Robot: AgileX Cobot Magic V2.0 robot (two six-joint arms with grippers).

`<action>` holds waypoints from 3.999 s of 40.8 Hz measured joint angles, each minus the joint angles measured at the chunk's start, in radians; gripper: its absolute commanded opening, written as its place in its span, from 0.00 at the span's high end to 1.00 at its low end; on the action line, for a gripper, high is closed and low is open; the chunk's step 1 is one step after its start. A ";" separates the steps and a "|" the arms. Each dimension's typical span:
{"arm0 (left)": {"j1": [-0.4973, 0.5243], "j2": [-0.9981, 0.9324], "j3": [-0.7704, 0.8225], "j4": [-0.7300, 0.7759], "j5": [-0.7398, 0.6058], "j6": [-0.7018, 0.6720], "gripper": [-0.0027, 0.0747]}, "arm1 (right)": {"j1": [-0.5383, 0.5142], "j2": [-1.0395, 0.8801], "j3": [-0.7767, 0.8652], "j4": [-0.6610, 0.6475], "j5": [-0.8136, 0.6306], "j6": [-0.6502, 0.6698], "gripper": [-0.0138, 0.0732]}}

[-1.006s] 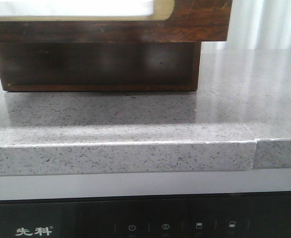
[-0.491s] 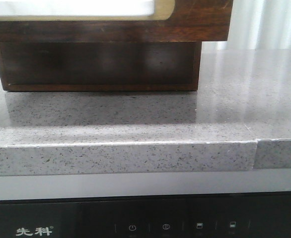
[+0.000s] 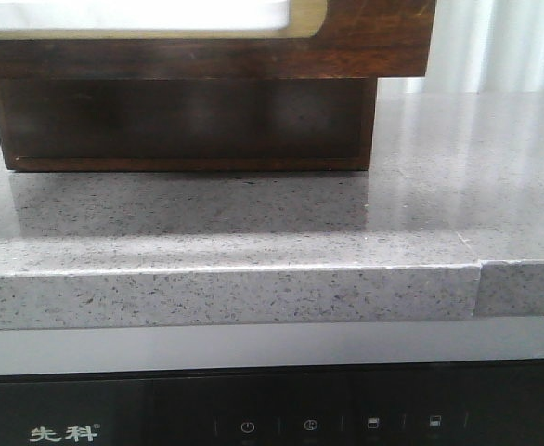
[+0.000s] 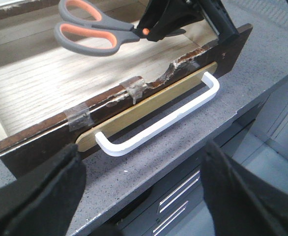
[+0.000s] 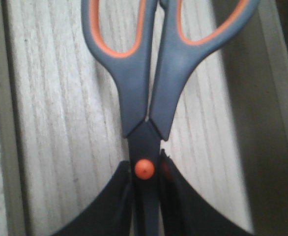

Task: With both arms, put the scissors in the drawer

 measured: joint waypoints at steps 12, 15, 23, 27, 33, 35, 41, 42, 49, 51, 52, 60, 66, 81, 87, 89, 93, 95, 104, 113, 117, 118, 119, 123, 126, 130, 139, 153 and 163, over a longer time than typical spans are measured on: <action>0.000 0.000 0.000 0.000 0.000 0.000 0.33 | 0.000 0.036 0.000 -0.004 0.027 -0.011 0.59; 0.000 0.000 0.000 0.000 0.000 0.000 0.33 | 0.000 0.036 0.000 -0.004 0.027 -0.011 0.45; 0.000 0.000 0.000 0.000 0.000 0.000 0.33 | 0.000 0.036 0.000 -0.004 0.027 -0.009 0.36; 0.000 0.000 0.000 0.000 0.000 0.000 0.33 | 0.000 0.036 0.000 -0.004 0.027 0.003 0.36; 0.000 0.000 0.000 0.000 0.000 0.000 0.33 | 0.000 0.005 0.000 -0.004 0.027 0.047 0.36; 0.000 0.000 0.000 0.000 0.000 0.000 0.33 | 0.000 -0.018 0.000 -0.004 0.027 0.073 0.36; 0.000 0.000 0.000 0.000 0.000 0.000 0.33 | -0.002 -0.102 0.000 -0.004 0.030 0.235 0.36; 0.000 0.000 0.000 0.000 0.000 0.000 0.33 | -0.005 -0.117 0.000 -0.004 0.032 0.271 0.36; 0.000 0.000 0.000 0.000 0.000 0.000 0.33 | -0.032 -0.244 0.024 -0.004 0.051 0.573 0.42; 0.000 0.000 0.000 0.000 0.000 0.000 0.33 | -0.034 -0.298 0.056 -0.004 0.051 0.610 0.43; 0.000 0.000 0.000 0.000 0.000 0.000 0.33 | -0.034 -0.319 0.073 -0.004 0.049 0.624 0.43; 0.000 0.000 0.000 0.000 0.000 0.000 0.33 | -0.034 -0.530 0.259 0.009 0.011 0.662 0.43; 0.000 0.000 0.000 0.000 0.000 0.000 0.33 | -0.034 -0.692 0.405 0.009 0.000 0.689 0.43; 0.000 0.000 0.000 0.000 0.000 0.000 0.33 | -0.034 -1.054 0.674 0.009 -0.030 0.734 0.43; 0.000 0.000 0.000 0.000 0.000 0.000 0.33 | -0.034 -1.111 0.709 0.007 -0.030 0.742 0.43; 0.000 0.000 0.000 0.000 0.000 0.000 0.33 | -0.034 -1.118 0.711 0.007 -0.030 0.744 0.43; 0.000 0.000 0.000 0.000 0.000 0.000 0.34 | -0.034 -1.120 0.713 0.005 -0.030 0.745 0.43; 0.000 0.000 0.000 0.000 0.000 0.000 0.37 | -0.034 -1.120 0.716 0.005 -0.030 0.745 0.43; 0.000 0.000 0.000 0.000 0.000 0.000 0.76 | -0.034 -1.120 0.721 0.005 -0.030 0.745 0.68; 0.000 0.000 0.000 0.000 0.000 0.000 0.99 | -0.034 -1.120 0.721 0.005 -0.030 0.746 0.91; 0.000 0.000 0.000 0.000 0.000 0.000 0.99 | -0.034 -1.120 0.721 0.005 -0.030 0.747 0.92; 0.000 0.000 0.000 0.000 0.000 0.000 0.99 | -0.034 -1.120 0.721 0.005 -0.030 0.747 0.92; 0.000 0.000 0.000 0.000 0.000 0.000 0.99 | -0.034 -1.120 0.721 0.005 -0.030 0.747 0.92; 0.000 0.000 0.000 0.000 0.000 0.000 0.99 | -0.034 -1.120 0.721 0.005 -0.030 0.747 0.92; 0.000 0.000 0.000 0.000 0.000 0.000 0.99 | -0.034 -1.120 0.721 0.005 -0.030 0.747 0.92; 0.000 0.000 0.000 0.000 0.000 0.000 0.99 | -0.034 -1.120 0.721 0.005 -0.030 0.747 0.92; 0.000 0.000 0.002 0.000 0.000 0.000 0.99 | -0.034 -1.120 0.721 0.005 -0.030 0.748 0.92; 0.236 -0.122 0.232 0.049 -0.221 0.000 0.99 | -0.034 -1.120 0.721 0.004 -0.030 0.748 0.92; 0.467 -0.381 0.618 0.056 -0.535 0.000 0.99 | -0.034 -1.120 0.721 0.004 -0.030 0.748 0.92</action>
